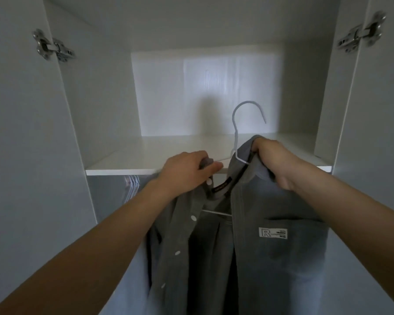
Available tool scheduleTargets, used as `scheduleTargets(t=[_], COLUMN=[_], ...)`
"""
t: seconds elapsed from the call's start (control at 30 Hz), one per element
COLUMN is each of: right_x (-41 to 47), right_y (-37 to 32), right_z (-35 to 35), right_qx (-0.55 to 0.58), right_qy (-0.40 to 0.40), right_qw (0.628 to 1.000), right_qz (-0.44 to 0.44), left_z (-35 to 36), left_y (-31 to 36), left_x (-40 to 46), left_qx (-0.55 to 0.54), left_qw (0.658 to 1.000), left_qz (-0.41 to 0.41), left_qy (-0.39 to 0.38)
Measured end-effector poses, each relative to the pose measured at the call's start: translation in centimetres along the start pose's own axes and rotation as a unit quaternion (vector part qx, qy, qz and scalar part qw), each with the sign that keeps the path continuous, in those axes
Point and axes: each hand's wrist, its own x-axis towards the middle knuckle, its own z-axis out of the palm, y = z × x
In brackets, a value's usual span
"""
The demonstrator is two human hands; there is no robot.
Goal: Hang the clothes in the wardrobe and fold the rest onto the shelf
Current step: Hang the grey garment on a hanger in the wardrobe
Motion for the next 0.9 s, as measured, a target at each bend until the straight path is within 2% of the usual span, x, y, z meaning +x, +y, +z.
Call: scheduleTargets(t=[0.1,0.17,0.23,0.3,0.37,0.43,0.5,0.57,0.6,0.67,0.73,0.77,0.83,0.9], right_x=[-0.8,-1.4,-1.6,-1.1,-0.8,-0.4,-0.1,0.0,0.0,-0.1,-0.2,-0.1,-0.2,-1.0], right_y=[-0.5,-0.6,-0.5,-0.2,-0.2,0.1,0.5,0.7,0.8,0.4,0.1,0.1,0.0,-0.2], right_z=[-0.5,-1.5,-3.0,-4.8,-5.8,-6.0,-6.2,-6.0,-5.7,-5.1,-4.3,-3.8,-2.8,-2.0], right_qx=[0.013,-0.004,-0.064,-0.195,-0.323,-0.413,-0.545,-0.639,-0.656,-0.645,-0.581,-0.526,-0.332,-0.174], right_qy=[-0.110,-0.161,-0.186,-0.195,-0.204,-0.160,-0.087,-0.043,-0.041,-0.036,-0.031,-0.036,-0.076,-0.112], right_qw=[0.994,0.986,0.980,0.961,0.924,0.894,0.831,0.767,0.754,0.763,0.812,0.848,0.934,0.972], right_qz=[0.023,0.034,0.033,0.018,-0.029,-0.067,-0.070,-0.046,-0.021,0.021,0.040,0.050,0.108,0.114], left_z=[0.0,-0.3,-0.7,-1.1,-1.4,-1.5,-1.3,-1.0,-1.1,-1.2,-1.5,-1.6,-1.3,-0.8], left_y=[0.5,-0.1,-0.8,-1.4,-1.6,-1.5,-1.4,-0.7,-0.1,1.5,3.3,4.3,6.3,7.3], left_x=[0.2,0.5,0.5,0.5,0.6,0.7,0.8,0.6,0.3,-0.2,-0.5,-0.7,-1.4,-2.1], left_qx=[0.055,0.029,-0.020,-0.074,-0.096,-0.084,0.019,0.149,0.194,0.256,0.261,0.239,0.168,0.102], left_qw=[0.992,0.991,0.991,0.986,0.981,0.982,0.981,0.966,0.958,0.949,0.953,0.963,0.983,0.993], left_qz=[0.005,0.004,-0.002,-0.011,-0.007,0.001,0.002,-0.003,-0.010,-0.021,-0.030,-0.032,-0.021,-0.015], left_qy=[0.109,0.133,0.135,0.148,0.166,0.172,0.191,0.213,0.210,0.183,0.147,0.124,0.075,0.049])
